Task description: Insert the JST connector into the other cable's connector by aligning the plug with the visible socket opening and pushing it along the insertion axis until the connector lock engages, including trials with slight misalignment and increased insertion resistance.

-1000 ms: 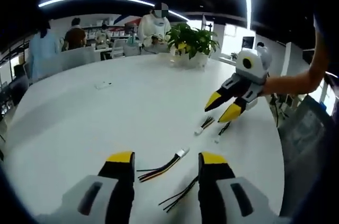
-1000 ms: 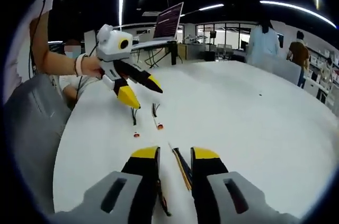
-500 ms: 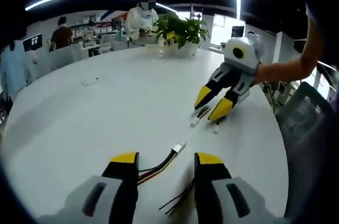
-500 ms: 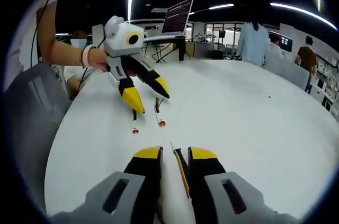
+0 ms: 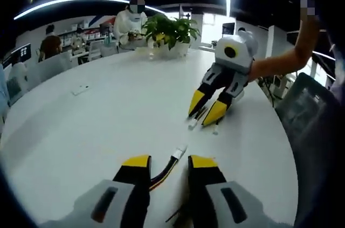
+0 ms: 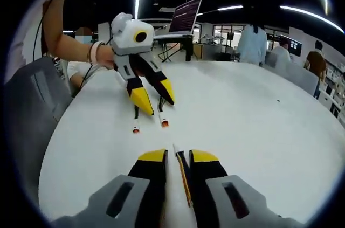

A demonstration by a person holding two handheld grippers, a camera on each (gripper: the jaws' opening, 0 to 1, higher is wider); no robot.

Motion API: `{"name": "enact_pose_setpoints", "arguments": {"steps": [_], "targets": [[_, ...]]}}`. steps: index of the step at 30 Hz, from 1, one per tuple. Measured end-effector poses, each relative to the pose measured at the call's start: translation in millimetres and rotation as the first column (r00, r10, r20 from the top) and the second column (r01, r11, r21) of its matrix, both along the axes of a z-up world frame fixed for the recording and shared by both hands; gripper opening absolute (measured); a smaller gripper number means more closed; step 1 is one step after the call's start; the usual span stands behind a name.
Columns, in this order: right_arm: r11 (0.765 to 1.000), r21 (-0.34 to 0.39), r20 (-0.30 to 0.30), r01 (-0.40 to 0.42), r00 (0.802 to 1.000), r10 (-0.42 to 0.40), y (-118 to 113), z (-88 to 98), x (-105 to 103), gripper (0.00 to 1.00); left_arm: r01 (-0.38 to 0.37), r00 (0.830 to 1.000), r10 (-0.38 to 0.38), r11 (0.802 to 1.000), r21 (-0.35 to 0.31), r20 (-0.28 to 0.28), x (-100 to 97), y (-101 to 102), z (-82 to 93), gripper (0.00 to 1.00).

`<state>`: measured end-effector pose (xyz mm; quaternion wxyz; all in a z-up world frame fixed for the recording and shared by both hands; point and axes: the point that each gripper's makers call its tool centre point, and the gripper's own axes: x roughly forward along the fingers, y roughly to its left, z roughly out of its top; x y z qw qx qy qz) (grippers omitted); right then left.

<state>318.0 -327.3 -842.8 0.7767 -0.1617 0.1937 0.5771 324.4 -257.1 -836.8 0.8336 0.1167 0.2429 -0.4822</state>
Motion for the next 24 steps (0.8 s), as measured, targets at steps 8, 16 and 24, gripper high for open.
{"name": "enact_pose_setpoints", "arguments": {"steps": [8,16,24], "targets": [[1.0,-0.009,-0.005,-0.002,1.0,0.002,0.8,-3.6,1.9,0.15,0.033,0.999,-0.033,0.999,0.012,-0.006,-1.5,-4.9,-4.1,0.22],[1.0,-0.015,0.011,-0.016,1.0,0.016,0.9,-2.1,1.6,0.14,0.069,0.998,-0.069,0.998,0.005,0.001,-4.2,-9.5,-3.9,0.19],[0.999,-0.02,0.027,-0.027,0.999,0.028,1.4,-1.6,2.3,0.13,0.082,0.996,-0.082,0.997,0.012,0.018,-2.7,-9.2,-4.0,0.15]]}}
